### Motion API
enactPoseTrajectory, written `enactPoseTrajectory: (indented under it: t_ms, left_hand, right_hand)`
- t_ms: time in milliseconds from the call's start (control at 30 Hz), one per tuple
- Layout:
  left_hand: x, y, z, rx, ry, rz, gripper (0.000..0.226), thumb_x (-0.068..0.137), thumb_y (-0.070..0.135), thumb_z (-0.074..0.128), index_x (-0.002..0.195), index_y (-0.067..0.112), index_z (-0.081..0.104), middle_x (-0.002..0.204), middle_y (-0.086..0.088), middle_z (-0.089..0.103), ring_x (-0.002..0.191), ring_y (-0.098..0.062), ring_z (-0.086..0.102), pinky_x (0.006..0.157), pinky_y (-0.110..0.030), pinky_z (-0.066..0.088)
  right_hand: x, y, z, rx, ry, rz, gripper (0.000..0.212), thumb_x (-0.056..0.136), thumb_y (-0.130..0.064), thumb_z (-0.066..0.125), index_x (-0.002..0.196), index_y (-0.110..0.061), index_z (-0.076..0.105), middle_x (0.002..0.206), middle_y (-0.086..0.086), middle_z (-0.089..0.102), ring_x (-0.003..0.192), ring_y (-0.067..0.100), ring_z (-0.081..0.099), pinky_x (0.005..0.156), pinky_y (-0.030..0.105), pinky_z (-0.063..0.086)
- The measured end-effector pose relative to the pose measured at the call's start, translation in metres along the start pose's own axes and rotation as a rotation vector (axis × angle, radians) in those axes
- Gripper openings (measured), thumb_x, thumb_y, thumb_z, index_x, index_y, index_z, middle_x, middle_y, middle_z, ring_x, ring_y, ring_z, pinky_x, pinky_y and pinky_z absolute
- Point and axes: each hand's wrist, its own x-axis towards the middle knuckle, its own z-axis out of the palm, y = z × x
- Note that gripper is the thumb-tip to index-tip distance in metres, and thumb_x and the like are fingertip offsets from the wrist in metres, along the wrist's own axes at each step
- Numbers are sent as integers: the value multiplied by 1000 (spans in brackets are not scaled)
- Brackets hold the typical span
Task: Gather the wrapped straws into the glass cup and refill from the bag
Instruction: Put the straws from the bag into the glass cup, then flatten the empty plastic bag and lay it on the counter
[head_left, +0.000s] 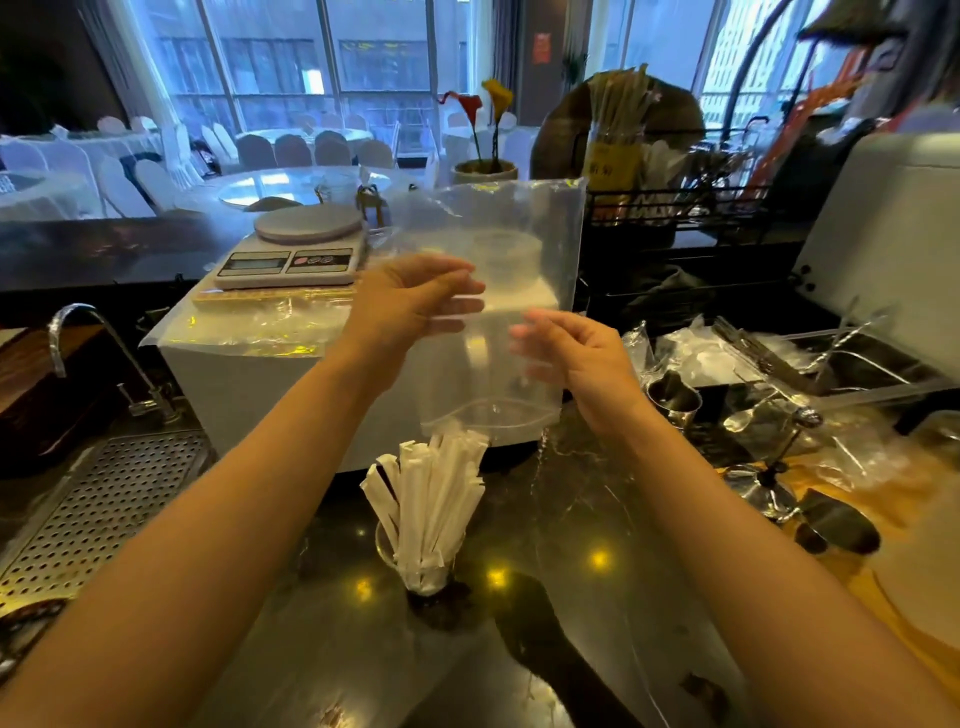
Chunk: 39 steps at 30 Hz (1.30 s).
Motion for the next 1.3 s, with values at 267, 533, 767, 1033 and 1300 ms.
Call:
enactPoseTrajectory:
  t_ms: [267,533,767,1033,1300]
  left_hand:
    - [0,-43,66,-36,4,-246,10,82,4,60,86,12,58,76,-3,62,59,-8,63,46,-16,51]
    - [-40,-107,125,134,-169,-385,39,83,-9,48,106,17,29,76,-7,46,66,-18,49,42,-10,47]
    - [-75,-182,144,313,-136,-530,25,85,-9,39,77,14,44,67,-5,47,56,-18,52,47,-21,45]
    - [-104,-216,154,647,-203,-510,18,83,5,46,85,0,64,83,-23,66,90,-35,62,75,-32,47]
    - [-111,-230,151,1209,-519,-452,82,84,60,39,143,8,15,157,-12,-5,144,-28,-9,116,-51,1]
  right_hand:
    - [-22,22,-66,-104,256,129,19,93,-11,46,81,-7,61,67,9,60,40,3,60,43,15,52]
    - [-49,76,-123,-532,519,139,38,91,-12,49,53,-9,54,49,10,51,37,9,49,49,28,44]
    - [-67,122,-143,-834,367,258,15,90,-11,51,101,-7,42,74,8,50,71,24,47,61,33,33]
    - [-66,168,-155,-1209,23,389,25,94,-15,41,104,-1,59,111,21,58,101,35,56,84,41,43]
    - [-79,189,-165,-1452,-175,201,37,89,-27,48,116,-3,57,124,16,59,104,34,57,82,40,49]
